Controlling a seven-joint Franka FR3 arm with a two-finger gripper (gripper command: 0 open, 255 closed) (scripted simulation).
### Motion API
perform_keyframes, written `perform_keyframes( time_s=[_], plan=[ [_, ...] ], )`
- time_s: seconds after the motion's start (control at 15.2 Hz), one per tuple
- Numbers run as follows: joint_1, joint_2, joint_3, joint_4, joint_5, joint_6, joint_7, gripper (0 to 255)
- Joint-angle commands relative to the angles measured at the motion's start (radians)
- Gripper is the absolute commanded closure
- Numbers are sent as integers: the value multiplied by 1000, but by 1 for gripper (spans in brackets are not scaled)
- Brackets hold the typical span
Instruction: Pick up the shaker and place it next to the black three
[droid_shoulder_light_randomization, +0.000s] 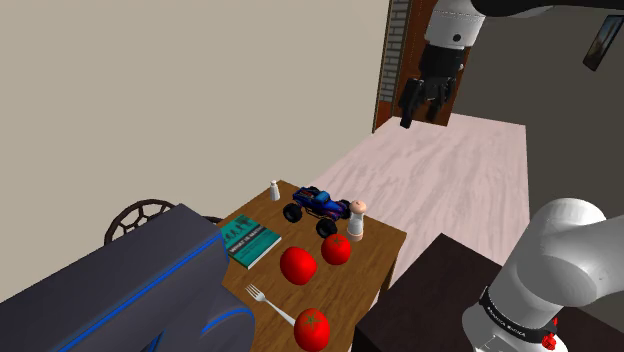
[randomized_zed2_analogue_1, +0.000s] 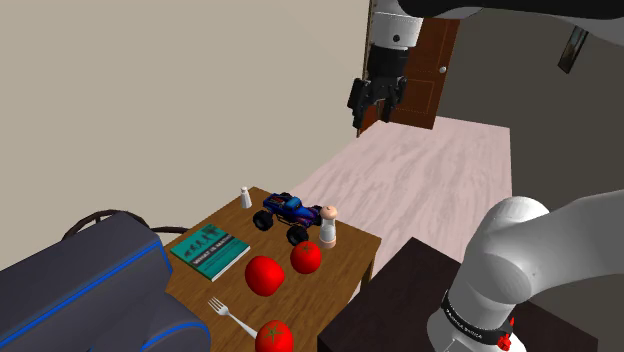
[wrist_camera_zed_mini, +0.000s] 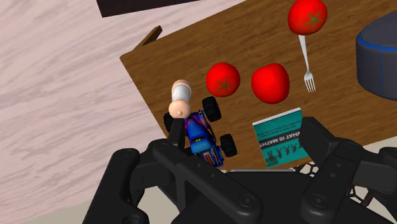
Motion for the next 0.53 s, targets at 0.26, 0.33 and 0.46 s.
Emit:
perform_keyframes(
  time_s=[0.26,0.33,0.46],
  plan=[
    [-6,42,-37,-91,-7,125,-40,0],
    [-8,56,-46,-110,-9,157,-51,0],
    [-10,89,-65,-146,-11,221,-71,0]
  ],
)
